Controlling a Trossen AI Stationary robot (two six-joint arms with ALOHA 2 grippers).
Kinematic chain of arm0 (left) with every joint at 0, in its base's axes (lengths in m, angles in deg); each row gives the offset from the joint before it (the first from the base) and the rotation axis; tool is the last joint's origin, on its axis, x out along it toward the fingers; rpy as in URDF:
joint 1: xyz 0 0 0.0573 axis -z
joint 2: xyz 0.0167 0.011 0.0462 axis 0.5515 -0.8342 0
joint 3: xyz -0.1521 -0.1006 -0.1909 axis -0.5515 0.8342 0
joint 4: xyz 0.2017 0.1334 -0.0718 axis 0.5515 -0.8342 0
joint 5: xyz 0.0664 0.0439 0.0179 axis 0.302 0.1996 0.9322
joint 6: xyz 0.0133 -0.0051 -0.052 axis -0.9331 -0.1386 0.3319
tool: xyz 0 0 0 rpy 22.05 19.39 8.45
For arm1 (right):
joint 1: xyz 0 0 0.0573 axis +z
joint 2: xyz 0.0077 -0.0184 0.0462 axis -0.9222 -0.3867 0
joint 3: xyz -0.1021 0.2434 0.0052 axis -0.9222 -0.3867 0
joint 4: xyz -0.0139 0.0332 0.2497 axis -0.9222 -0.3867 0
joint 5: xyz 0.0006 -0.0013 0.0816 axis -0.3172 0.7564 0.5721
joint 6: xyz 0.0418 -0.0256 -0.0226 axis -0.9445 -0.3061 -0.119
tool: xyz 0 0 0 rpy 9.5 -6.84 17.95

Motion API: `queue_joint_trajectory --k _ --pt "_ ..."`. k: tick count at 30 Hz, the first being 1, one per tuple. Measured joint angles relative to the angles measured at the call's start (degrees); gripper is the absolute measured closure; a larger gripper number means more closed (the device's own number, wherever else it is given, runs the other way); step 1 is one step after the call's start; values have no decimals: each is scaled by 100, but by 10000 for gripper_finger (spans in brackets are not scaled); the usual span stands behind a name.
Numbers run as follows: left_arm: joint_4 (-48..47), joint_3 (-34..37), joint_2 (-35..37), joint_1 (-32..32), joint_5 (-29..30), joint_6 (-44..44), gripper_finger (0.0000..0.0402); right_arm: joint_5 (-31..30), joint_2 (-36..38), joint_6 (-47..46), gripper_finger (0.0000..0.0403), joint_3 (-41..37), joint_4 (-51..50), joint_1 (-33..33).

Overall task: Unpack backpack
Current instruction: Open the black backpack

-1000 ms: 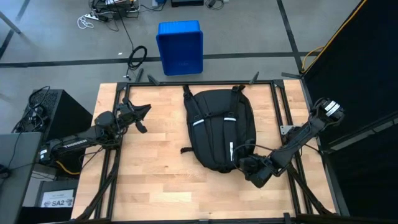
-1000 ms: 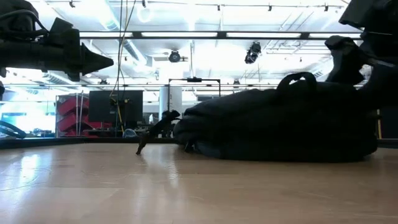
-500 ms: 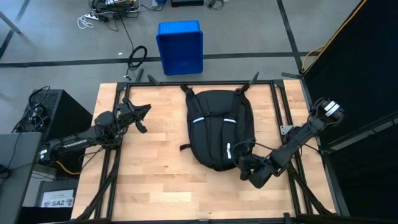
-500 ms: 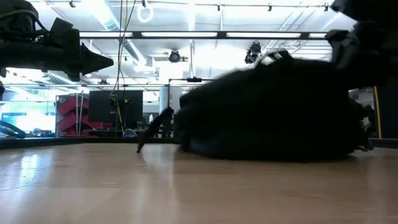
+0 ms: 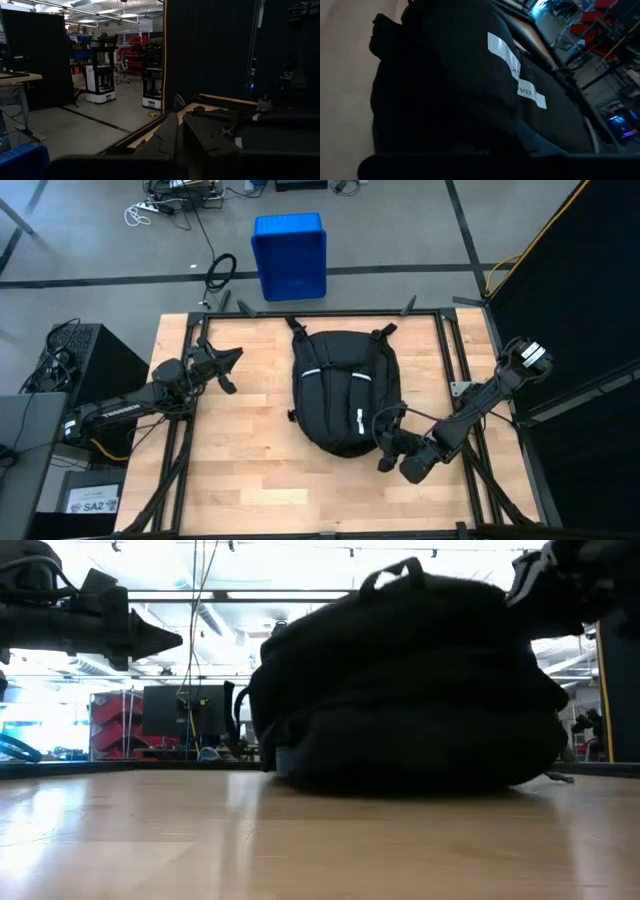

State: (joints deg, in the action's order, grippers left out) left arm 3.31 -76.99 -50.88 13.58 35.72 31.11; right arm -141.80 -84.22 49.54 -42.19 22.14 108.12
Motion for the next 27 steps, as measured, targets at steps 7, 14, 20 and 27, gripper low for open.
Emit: queue_joint_trajectory --k 7,14,20,27 --pt "-6 -1 2 1 -9 126 401 -356 0 601 403 383 -34 -80" --pt "417 -1 -43 5 -594 1811 401 -473 0 1267 403 791 -64 -145" --pt "452 -1 -52 5 -503 1683 401 -553 0 1507 403 1019 -65 -142" --pt "654 -463 -72 50 -1914 480 401 -887 0 1989 403 1366 -71 -183"
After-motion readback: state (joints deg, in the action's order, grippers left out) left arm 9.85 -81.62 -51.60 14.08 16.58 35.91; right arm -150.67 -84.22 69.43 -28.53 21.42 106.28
